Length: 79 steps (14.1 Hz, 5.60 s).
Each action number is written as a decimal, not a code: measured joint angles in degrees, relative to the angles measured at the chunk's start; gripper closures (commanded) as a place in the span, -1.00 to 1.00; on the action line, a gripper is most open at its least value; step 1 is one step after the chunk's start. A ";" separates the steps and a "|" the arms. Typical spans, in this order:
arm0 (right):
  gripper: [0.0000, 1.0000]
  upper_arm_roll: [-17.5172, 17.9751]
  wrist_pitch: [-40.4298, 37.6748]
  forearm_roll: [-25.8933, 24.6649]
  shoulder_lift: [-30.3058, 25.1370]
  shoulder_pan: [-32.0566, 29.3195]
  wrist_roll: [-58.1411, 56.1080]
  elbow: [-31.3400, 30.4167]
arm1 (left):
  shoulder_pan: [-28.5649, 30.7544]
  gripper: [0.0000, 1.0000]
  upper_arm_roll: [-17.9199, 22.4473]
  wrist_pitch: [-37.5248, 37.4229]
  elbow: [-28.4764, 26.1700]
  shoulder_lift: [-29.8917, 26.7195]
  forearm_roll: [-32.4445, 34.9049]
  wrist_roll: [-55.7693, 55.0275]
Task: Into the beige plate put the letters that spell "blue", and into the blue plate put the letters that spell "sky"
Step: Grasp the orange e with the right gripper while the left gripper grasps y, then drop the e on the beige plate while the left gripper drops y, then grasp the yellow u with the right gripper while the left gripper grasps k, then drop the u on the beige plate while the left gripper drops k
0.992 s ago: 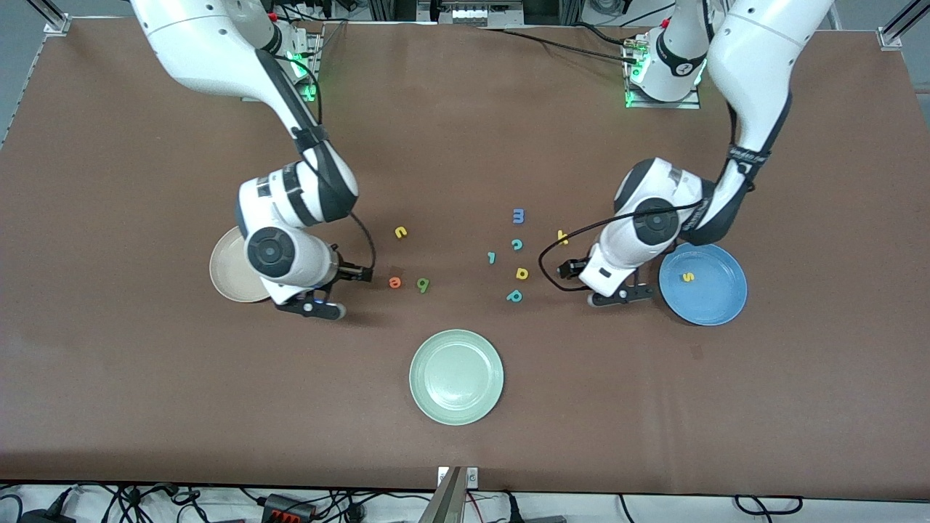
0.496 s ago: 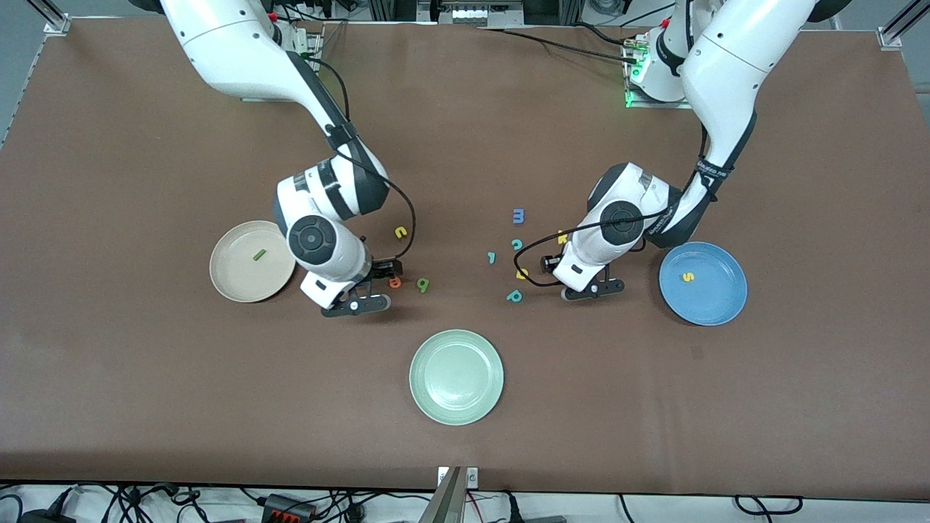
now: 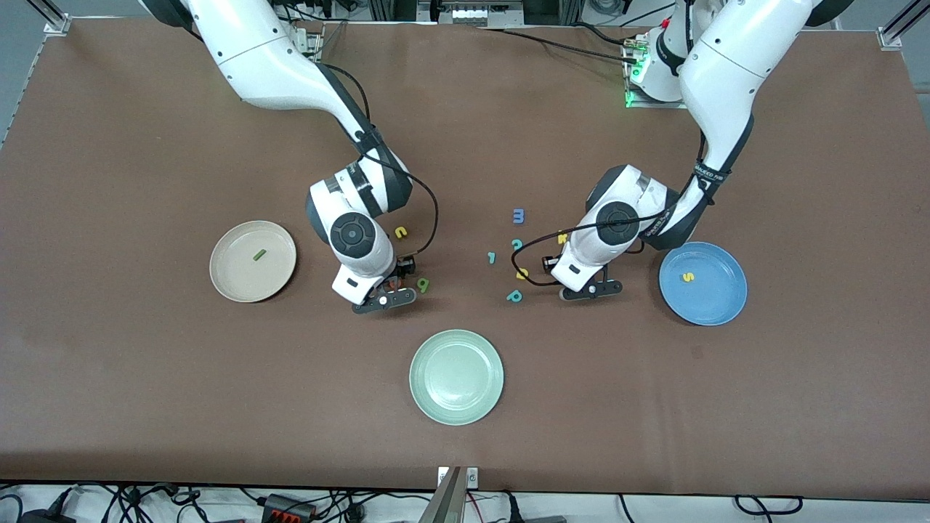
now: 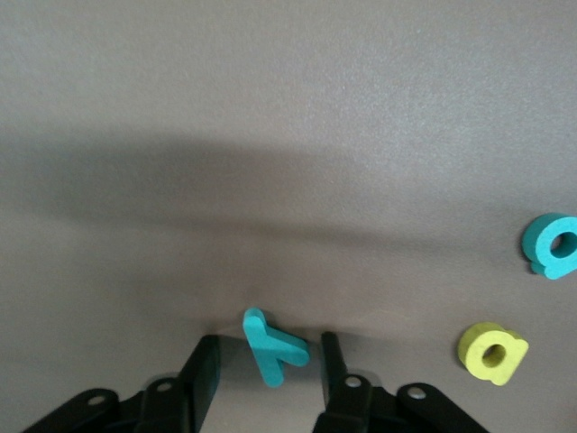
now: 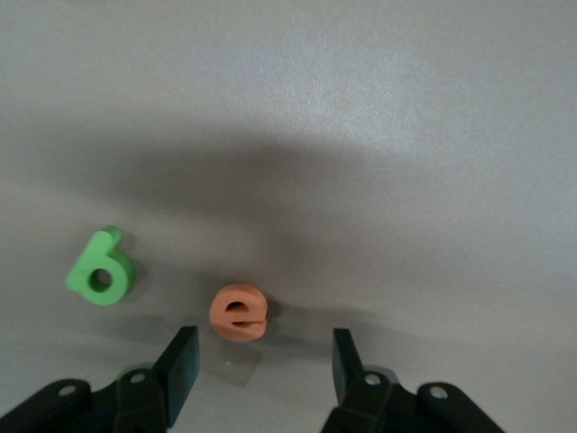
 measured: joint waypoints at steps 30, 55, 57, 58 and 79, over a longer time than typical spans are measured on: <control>0.67 -2.65 -3.99 -0.51 -5.17 -10.18 2.02 -2.65 | 21.82 -1.00 -1.39 -20.79 0.12 -6.80 1.59 21.33; -1.00 1.25 1.71 5.65 -16.28 -0.83 -1.01 -20.09 | 15.36 0.20 -15.87 4.92 -15.27 -4.39 12.83 3.32; -0.96 1.28 5.53 5.65 -14.54 3.38 -0.26 -20.20 | 15.35 0.44 -15.88 4.92 -14.98 -4.38 13.19 3.13; -0.74 1.28 6.81 5.65 -13.64 4.89 0.07 -20.22 | 15.34 0.52 -15.88 4.92 -14.91 -4.38 13.23 3.13; 0.59 0.38 8.82 5.58 -10.45 6.04 -0.03 -20.10 | 36.66 0.74 -14.66 -20.30 -2.58 -8.61 18.11 27.27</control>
